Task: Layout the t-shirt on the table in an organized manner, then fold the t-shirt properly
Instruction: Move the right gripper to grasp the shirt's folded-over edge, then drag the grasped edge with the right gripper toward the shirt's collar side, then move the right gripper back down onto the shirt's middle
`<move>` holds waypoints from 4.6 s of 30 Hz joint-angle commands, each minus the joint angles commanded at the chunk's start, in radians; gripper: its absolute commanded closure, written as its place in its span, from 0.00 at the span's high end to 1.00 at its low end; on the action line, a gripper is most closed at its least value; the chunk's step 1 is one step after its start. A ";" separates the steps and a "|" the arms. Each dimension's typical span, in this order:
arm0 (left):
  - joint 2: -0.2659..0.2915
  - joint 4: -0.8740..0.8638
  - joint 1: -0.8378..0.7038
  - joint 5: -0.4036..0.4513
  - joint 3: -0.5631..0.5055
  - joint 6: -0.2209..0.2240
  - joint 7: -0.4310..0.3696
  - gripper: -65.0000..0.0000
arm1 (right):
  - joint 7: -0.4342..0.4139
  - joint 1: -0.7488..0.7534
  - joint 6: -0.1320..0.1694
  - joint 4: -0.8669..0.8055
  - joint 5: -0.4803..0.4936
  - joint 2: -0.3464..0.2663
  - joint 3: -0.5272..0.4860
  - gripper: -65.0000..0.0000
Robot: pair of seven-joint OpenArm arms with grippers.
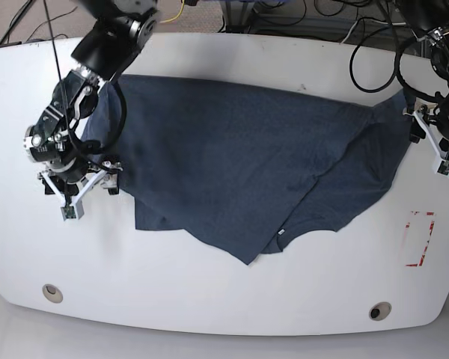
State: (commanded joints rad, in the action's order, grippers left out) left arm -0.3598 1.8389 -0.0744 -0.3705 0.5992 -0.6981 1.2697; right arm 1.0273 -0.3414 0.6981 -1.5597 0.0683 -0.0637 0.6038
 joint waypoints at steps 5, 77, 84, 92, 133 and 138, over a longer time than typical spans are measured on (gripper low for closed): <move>0.003 0.000 0.000 0.003 0.000 0.000 0.000 0.60 | -0.052 -0.103 0.000 0.190 0.000 -0.015 -0.021 0.85; 0.031 -0.008 0.041 0.006 -0.049 0.000 -0.014 0.60 | 0.273 0.031 0.000 -0.215 0.014 0.189 -0.315 0.00; 0.031 -0.055 0.071 0.008 -0.091 0.000 -0.037 0.60 | 0.362 0.230 0.000 -0.463 0.107 0.186 -0.512 0.00; 0.031 -0.107 0.133 0.008 -0.109 0.000 -0.037 0.60 | 0.369 0.408 0.000 -0.466 0.288 0.146 -0.597 0.00; 0.034 -0.126 0.186 0.006 -0.109 0.000 -0.035 0.60 | 0.083 0.167 0.000 -0.078 0.413 0.106 -0.462 0.89; 0.055 -0.123 0.186 0.006 -0.106 0.000 -0.035 0.60 | 0.028 0.087 0.000 0.092 0.413 0.114 -0.428 0.89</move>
State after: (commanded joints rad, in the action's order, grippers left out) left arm -0.3046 1.7162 0.1112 -0.3644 0.4933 -0.6981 1.2344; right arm 1.0549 -0.2539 0.6981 -1.4676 0.4810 0.0499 0.1757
